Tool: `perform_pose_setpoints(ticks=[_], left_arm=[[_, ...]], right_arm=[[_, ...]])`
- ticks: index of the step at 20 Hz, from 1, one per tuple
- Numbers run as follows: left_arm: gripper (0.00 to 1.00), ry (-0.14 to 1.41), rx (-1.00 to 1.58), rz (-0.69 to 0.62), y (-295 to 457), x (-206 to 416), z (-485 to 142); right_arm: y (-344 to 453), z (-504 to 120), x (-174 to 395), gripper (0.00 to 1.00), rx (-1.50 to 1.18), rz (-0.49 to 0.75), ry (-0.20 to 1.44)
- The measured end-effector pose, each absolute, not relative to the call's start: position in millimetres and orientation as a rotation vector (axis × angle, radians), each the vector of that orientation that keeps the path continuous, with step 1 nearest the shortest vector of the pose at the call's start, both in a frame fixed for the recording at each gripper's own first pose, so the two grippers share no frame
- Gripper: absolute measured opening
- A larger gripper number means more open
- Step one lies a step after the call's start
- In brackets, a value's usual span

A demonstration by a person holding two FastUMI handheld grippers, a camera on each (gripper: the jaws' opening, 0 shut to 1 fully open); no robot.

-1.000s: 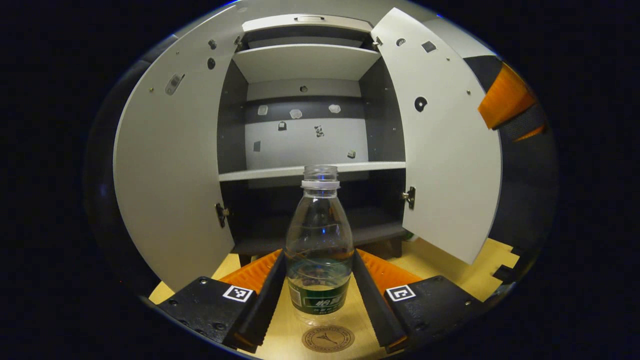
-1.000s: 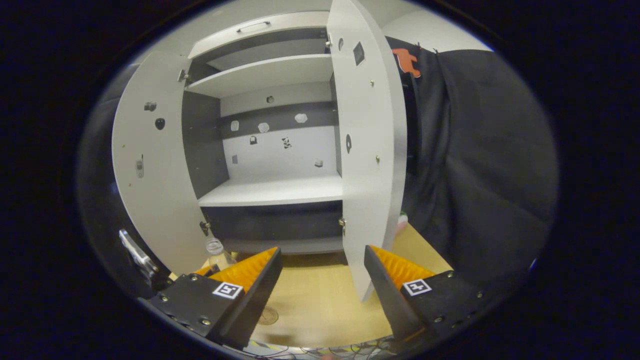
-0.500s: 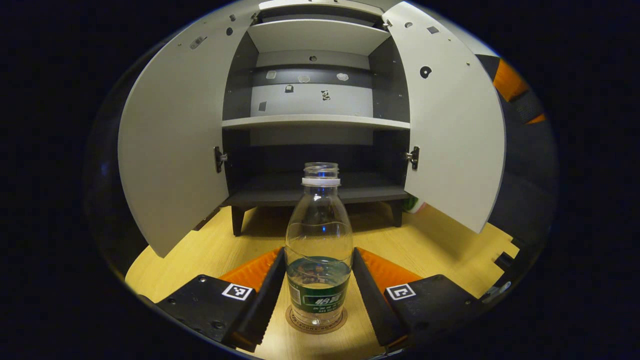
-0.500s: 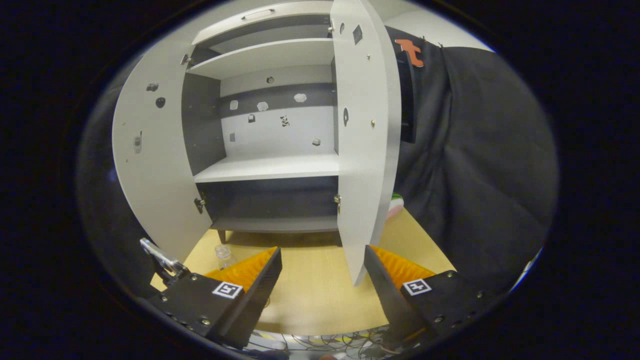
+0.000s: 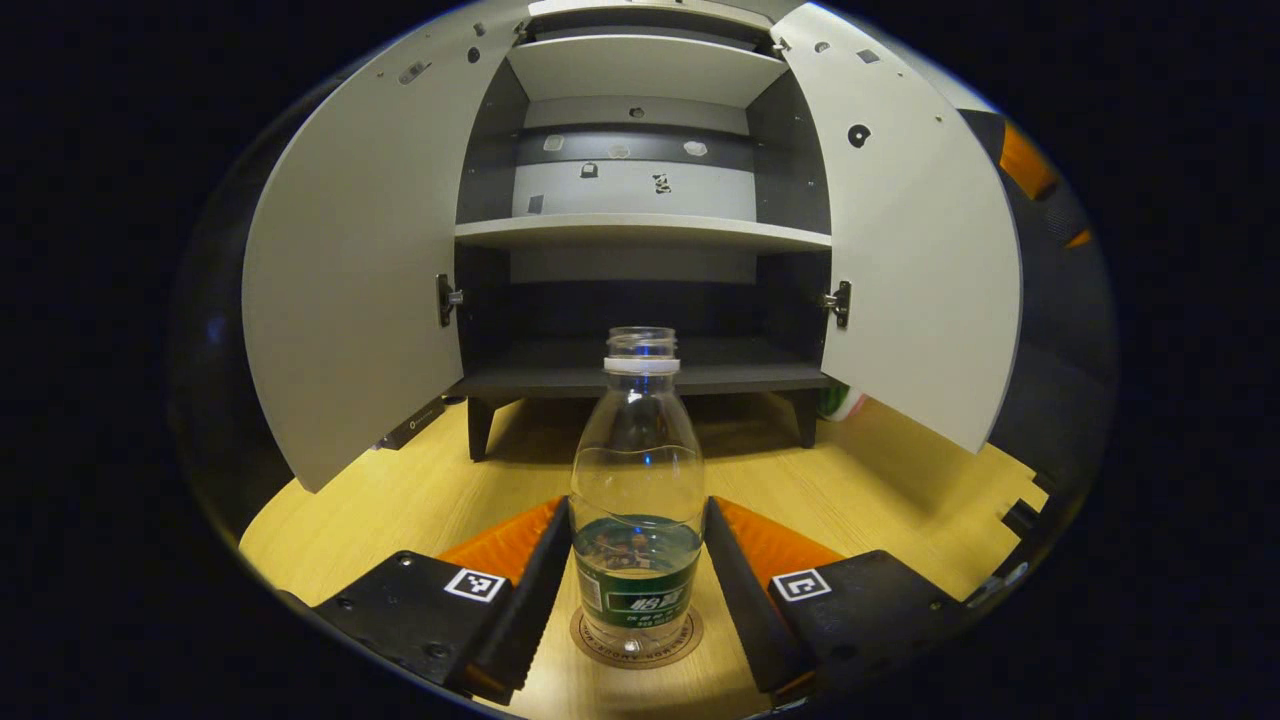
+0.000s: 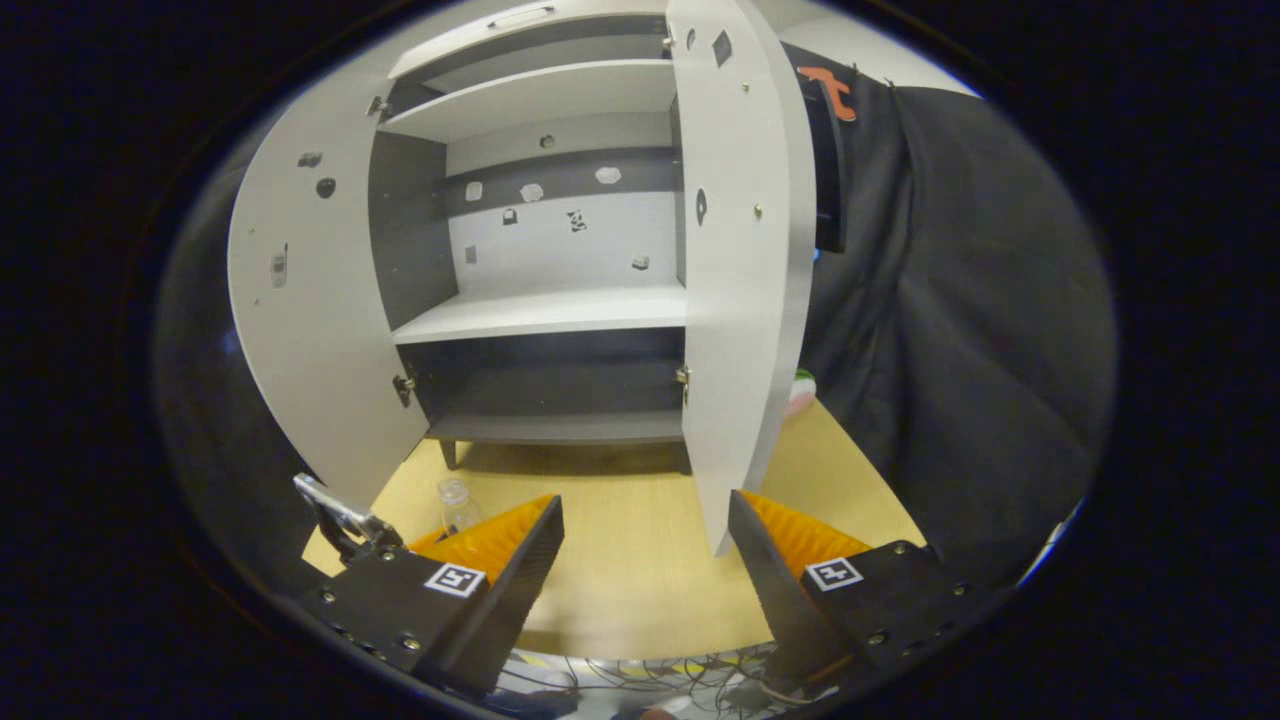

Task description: Grasp the bottle in the cabinet with the left hand and place it on the coaster, then close the right door with the right hand and the left door with the left hand.

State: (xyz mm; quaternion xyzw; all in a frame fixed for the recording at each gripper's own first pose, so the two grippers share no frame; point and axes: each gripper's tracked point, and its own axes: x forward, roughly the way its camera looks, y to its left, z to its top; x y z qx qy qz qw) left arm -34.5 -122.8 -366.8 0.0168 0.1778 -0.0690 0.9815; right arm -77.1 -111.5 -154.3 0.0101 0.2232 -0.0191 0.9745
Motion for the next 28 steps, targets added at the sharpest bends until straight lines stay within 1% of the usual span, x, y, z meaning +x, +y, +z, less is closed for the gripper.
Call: perform_pose_setpoints(ticks=[1,3,4,5,6,7,8,9,10,17,19,20,21,23,24,25,26,28], left_arm=[[0.83,0.35,0.036,-0.146,-124.5,-36.2,-365.0],[0.82,0.359,0.034,-0.144,-124.3,-39.9,-365.1],[0.84,0.366,0.024,-0.149,-125.6,-41.1,-364.5],[0.83,0.384,0.016,-0.144,-125.3,-43.1,-366.4],[0.85,0.388,0.011,-0.136,-124.1,-43.4,-365.8],[0.85,0.384,0.02,-0.122,-121.5,-42.3,-363.7],[0.87,0.377,0.027,-0.121,-120.8,-40.7,-361.6],[0.88,0.375,0.038,-0.121,-120.9,-41.2,-359.3],[0.9,0.367,0.043,-0.124,-121.4,-40.6,-355.4],[0.9,0.313,0.074,-0.137,-127.5,-39.9,-329.5],[0.9,0.305,0.084,-0.133,-127.8,-39.6,-326.9],[0.9,0.302,0.083,-0.134,-128.8,-40.4,-326.1],[0.9,0.299,0.08,-0.126,-127.9,-39.4,-323.7],[0.9,0.293,0.076,-0.123,-129.1,-37.9,-319.0],[0.9,0.283,0.075,-0.12,-128.6,-36.9,-314.0],[0.9,0.276,0.075,-0.121,-129.1,-35.3,-308.4],[0.9,0.265,0.077,-0.119,-128.7,-34.0,-301.7],[0.9,0.235,0.071,-0.12,-129.2,-31.5,-280.2]], right_arm=[[-112.7,-155.8,-77.1,0.97,0.022,-0.038,0.453],[-114.0,-156.3,-77.3,0.97,0.037,-0.041,0.453],[-113.9,-157.3,-77.5,0.97,0.045,-0.039,0.455],[-113.7,-159.5,-78.7,0.97,0.049,-0.037,0.461],[-113.2,-160.4,-79.2,1.0,0.053,-0.032,0.464],[-111.8,-161.8,-80.6,1.0,0.056,-0.027,0.466],[-111.9,-161.3,-81.1,1.0,0.055,-0.023,0.466],[-111.9,-161.5,-82.5,0.97,0.053,-0.021,0.466],[-112.5,-160.1,-82.7,1.0,0.053,-0.017,0.464],[-122.3,-151.0,-84.5,1.0,0.09,-0.019,0.438],[-126.5,-150.6,-87.0,0.97,0.095,-0.024,0.435],[-128.3,-150.2,-86.8,0.97,0.097,-0.026,0.436],[-129.2,-150.7,-87.6,1.0,0.1,-0.025,0.436],[-130.8,-149.2,-88.0,1.0,0.105,-0.024,0.432],[-131.4,-147.6,-87.9,1.0,0.107,-0.023,0.43],[-131.8,-146.4,-88.7,0.97,0.108,-0.02,0.426],[-132.4,-144.0,-88.4,1.0,0.108,-0.019,0.42],[-136.4,-133.4,-86.1,1.0,0.111,-0.02,0.393]])
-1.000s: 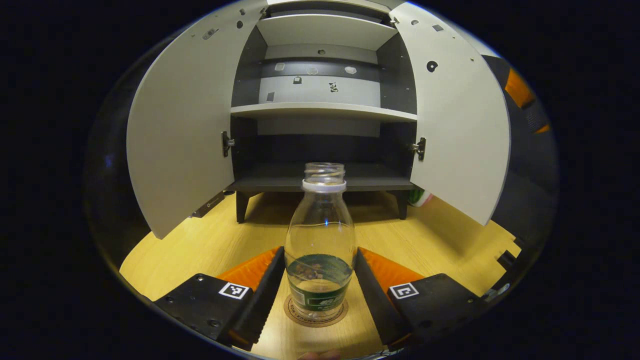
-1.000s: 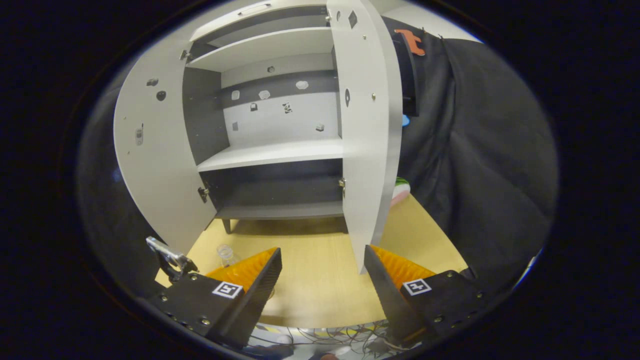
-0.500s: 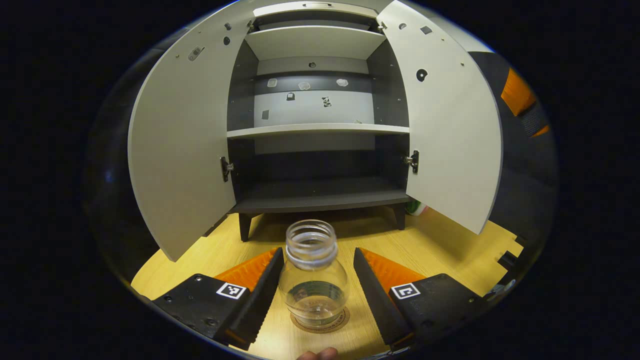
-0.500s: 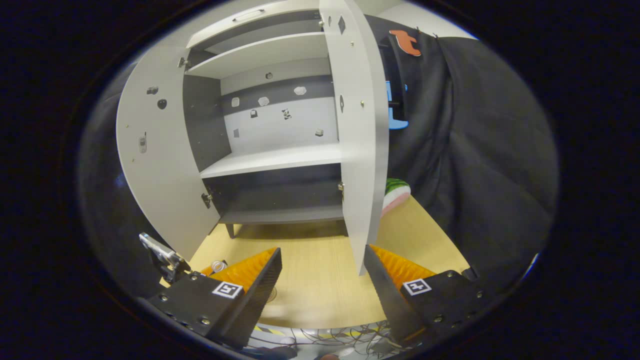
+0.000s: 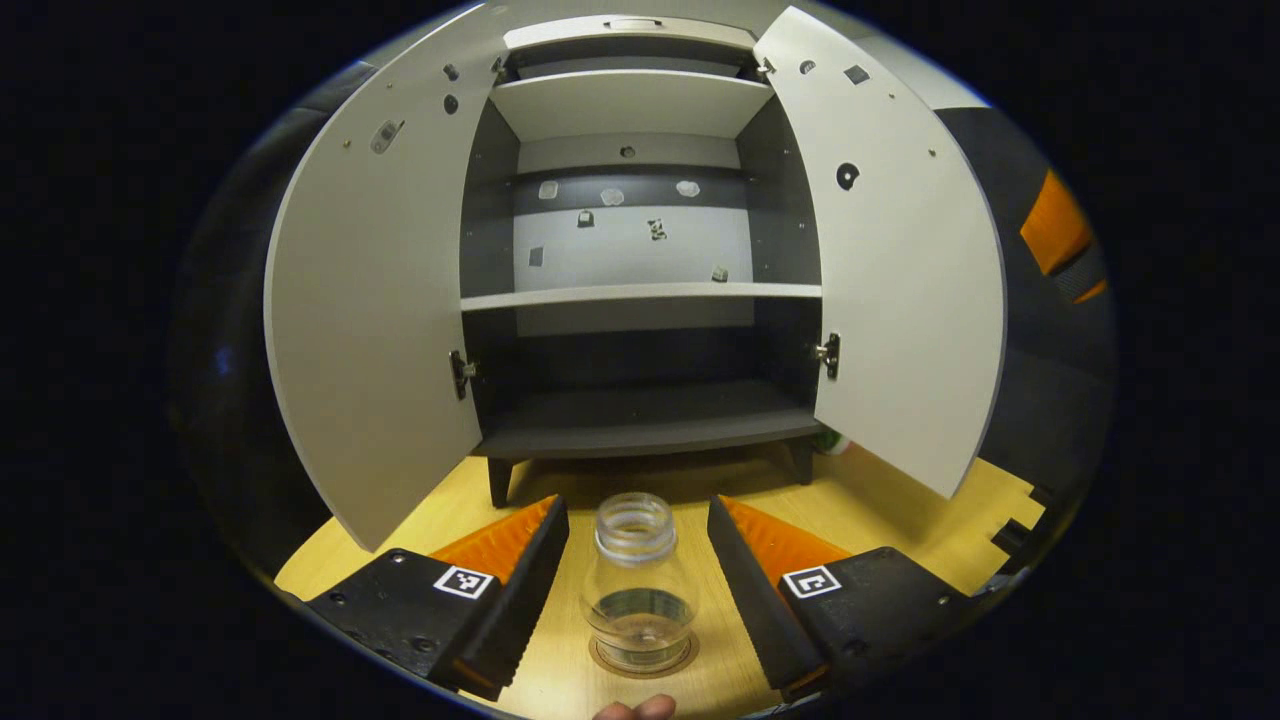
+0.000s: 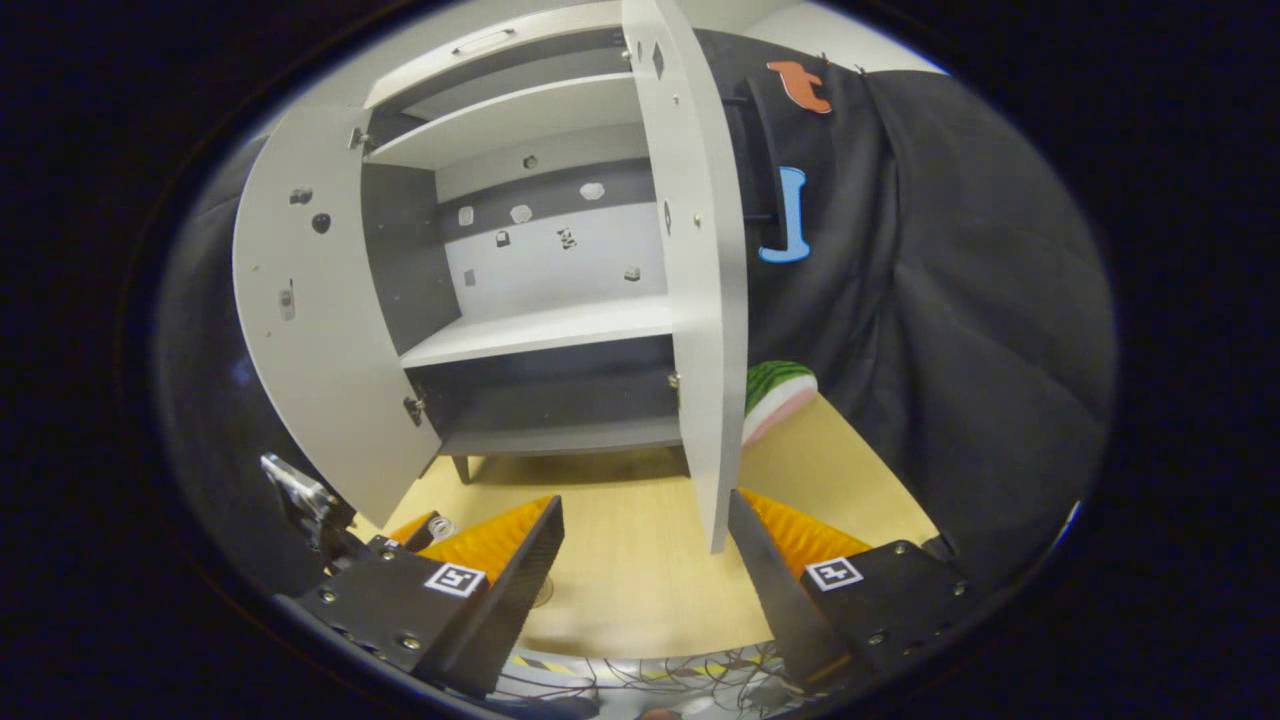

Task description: Grasp the bottle in the cabinet with the left hand and place it on the coaster, then close the right door with the right hand and the left door with the left hand.

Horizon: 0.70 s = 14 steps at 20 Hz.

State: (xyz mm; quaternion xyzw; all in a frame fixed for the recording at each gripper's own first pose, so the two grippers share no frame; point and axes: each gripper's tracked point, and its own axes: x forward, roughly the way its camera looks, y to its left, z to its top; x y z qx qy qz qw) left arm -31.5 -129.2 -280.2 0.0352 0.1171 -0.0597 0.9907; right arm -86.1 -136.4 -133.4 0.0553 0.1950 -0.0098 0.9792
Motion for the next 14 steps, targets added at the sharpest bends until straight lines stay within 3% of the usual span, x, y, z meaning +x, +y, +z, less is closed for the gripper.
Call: perform_pose_setpoints(ticks=[8,14], left_arm=[[0.9,0.117,0.043,-0.112,-136.8,-19.1,-170.3],[0.91,0.105,0.041,-0.064,-127.1,-13.6,-130.8]], right_arm=[[-187.9,-48.9,-73.7,1.0,0.124,-0.062,0.2],[-239.6,4.4,-46.8,1.0,0.134,-0.081,0.093]])
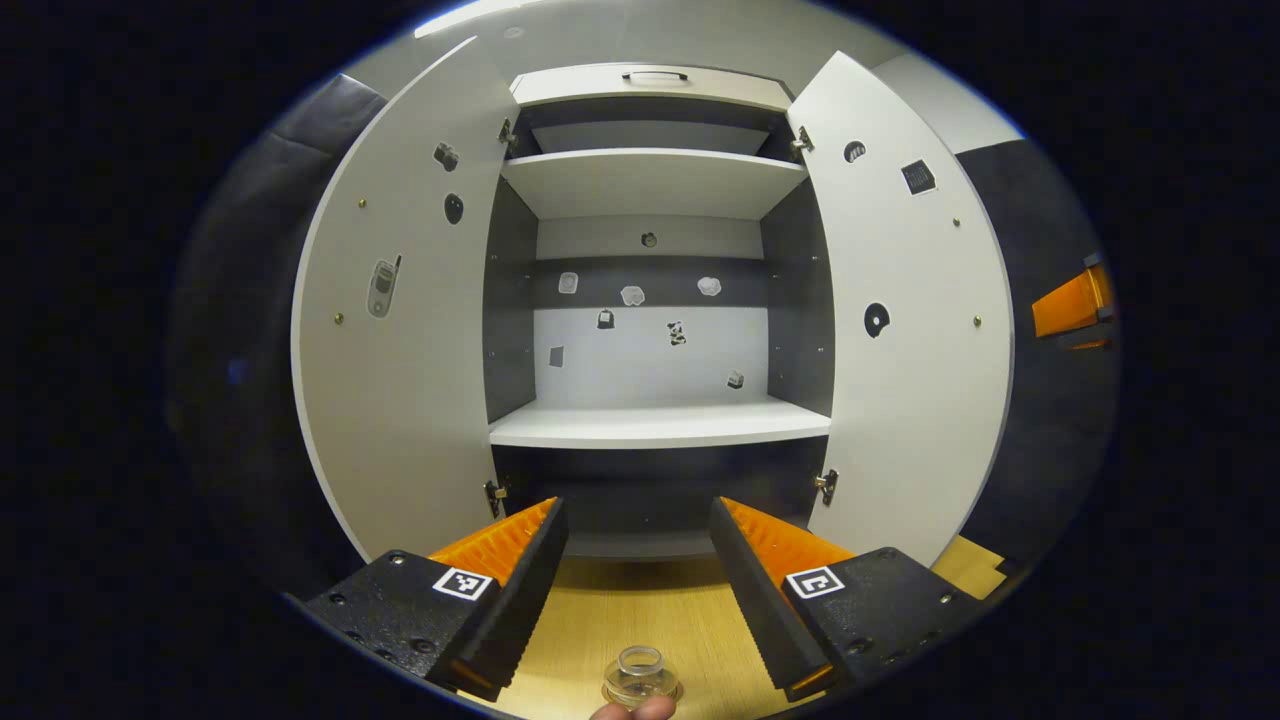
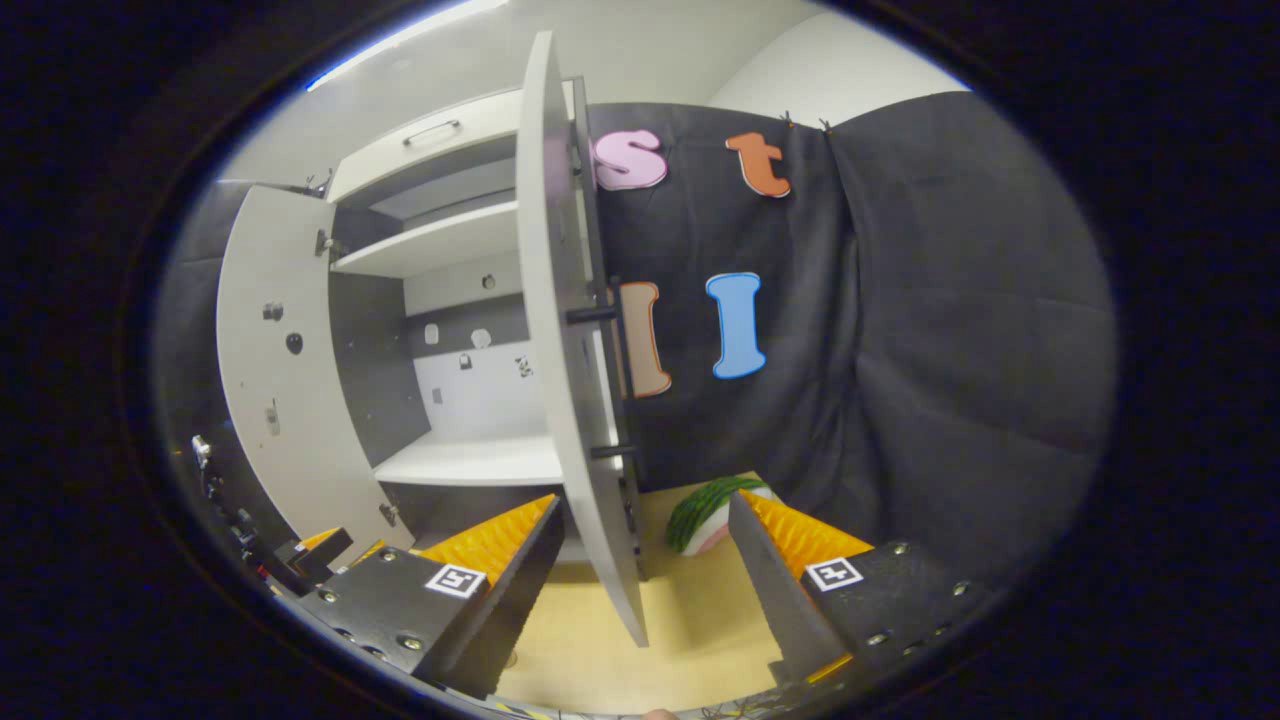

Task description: Grasp the bottle in the cabinet with the left hand and place it on the coaster, then close the right door with the right hand and the left door with the left hand.

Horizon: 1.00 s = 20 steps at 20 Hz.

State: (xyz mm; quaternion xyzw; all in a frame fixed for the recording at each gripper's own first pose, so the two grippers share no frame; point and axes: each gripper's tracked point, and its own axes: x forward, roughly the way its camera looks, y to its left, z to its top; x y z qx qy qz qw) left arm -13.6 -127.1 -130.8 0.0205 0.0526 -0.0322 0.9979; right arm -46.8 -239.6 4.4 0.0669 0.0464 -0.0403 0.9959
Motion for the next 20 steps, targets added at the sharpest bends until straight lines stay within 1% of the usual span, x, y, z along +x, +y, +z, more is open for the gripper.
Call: perform_pose_setpoints(ticks=[1,2,3,5,6,7,12,20], left_arm=[[0.91,0.12,0.05,-0.061,-125.0,-15.5,-130.8],[0.91,0.128,0.055,-0.053,-121.5,-17.5,-129.6],[0.91,0.129,0.056,-0.052,-120.2,-19.4,-126.3],[0.91,0.139,0.047,-0.05,-117.4,-24.5,-123.5],[0.91,0.147,0.043,-0.047,-116.3,-26.2,-124.4],[0.91,0.159,0.043,-0.04,-113.8,-28.1,-125.8],[0.91,0.18,0.025,-0.008,-102.2,-33.1,-129.3],[0.91,0.177,0.032,0.003,-92.2,-32.3,-124.7]], right_arm=[[-246.8,7.2,-41.7,0.97,0.131,-0.077,0.081],[-252.5,8.6,-35.5,0.97,0.127,-0.071,0.078],[-254.2,6.9,-28.8,1.0,0.126,-0.057,0.086],[-255.3,4.8,-15.0,1.0,0.125,-0.03,0.094],[-254.8,3.9,-9.3,0.97,0.123,-0.016,0.095],[-252.8,2.6,-6.0,1.0,0.116,-0.002,0.098],[-245.7,3.3,1.4,0.98,0.074,0.033,0.09],[-206.1,1.9,6.4,0.98,0.087,0.152,0.084]])
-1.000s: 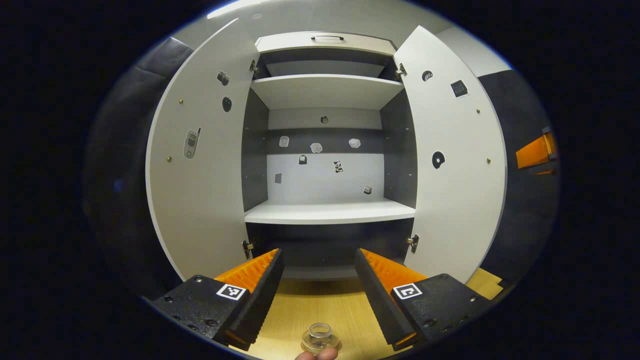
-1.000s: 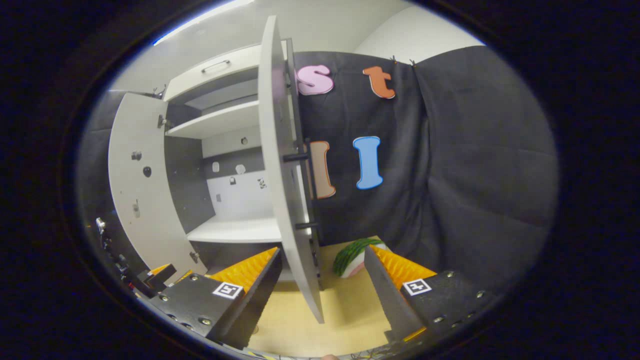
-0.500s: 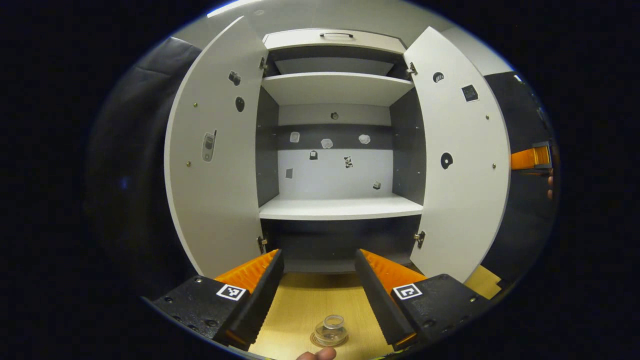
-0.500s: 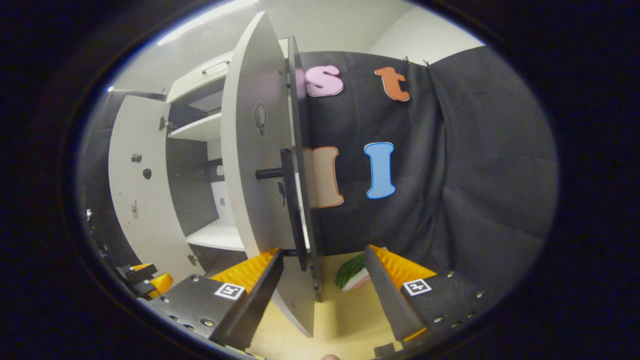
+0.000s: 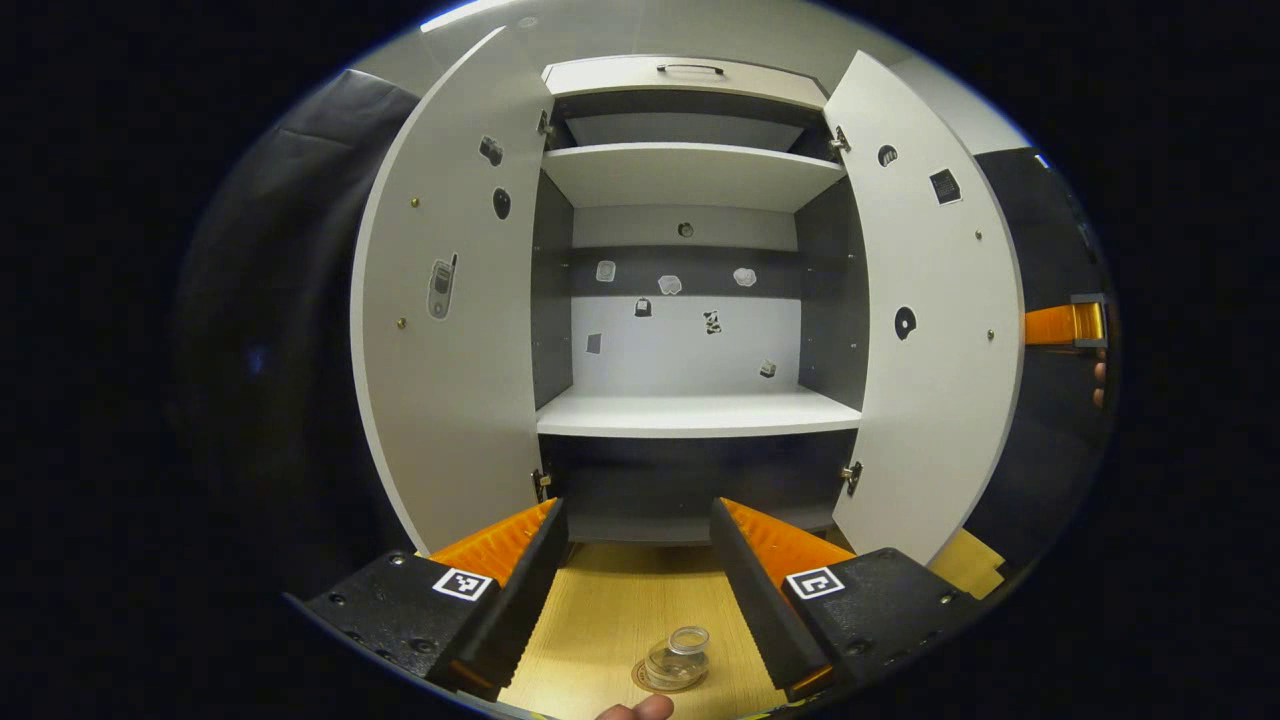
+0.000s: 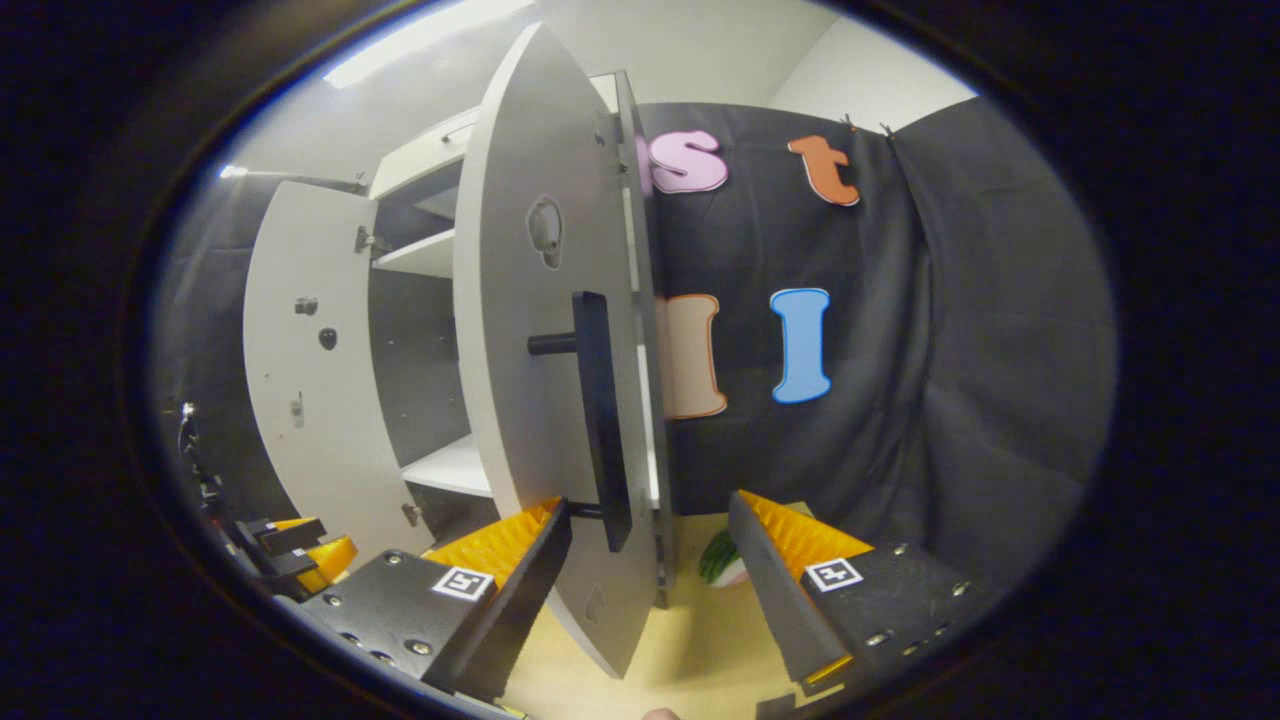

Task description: Grasp the bottle in the cabinet with the left hand and place it on the coaster, then close the right door with the right hand and the left door with the left hand.

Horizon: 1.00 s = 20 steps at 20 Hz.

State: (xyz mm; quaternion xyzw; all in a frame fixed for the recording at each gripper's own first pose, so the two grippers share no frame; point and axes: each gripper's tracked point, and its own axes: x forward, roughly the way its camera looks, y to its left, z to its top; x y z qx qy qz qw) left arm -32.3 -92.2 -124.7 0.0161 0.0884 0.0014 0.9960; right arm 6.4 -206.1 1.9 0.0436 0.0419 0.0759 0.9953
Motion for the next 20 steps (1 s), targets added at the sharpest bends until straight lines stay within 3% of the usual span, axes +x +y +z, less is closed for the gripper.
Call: perform_pose_setpoints(ticks=[20], left_arm=[[0.91,0.162,0.009,0.057,-48.5,-37.6,-113.9]], right_arm=[[-144.7,-0.1,30.3,0.98,0.075,0.215,0.065]])
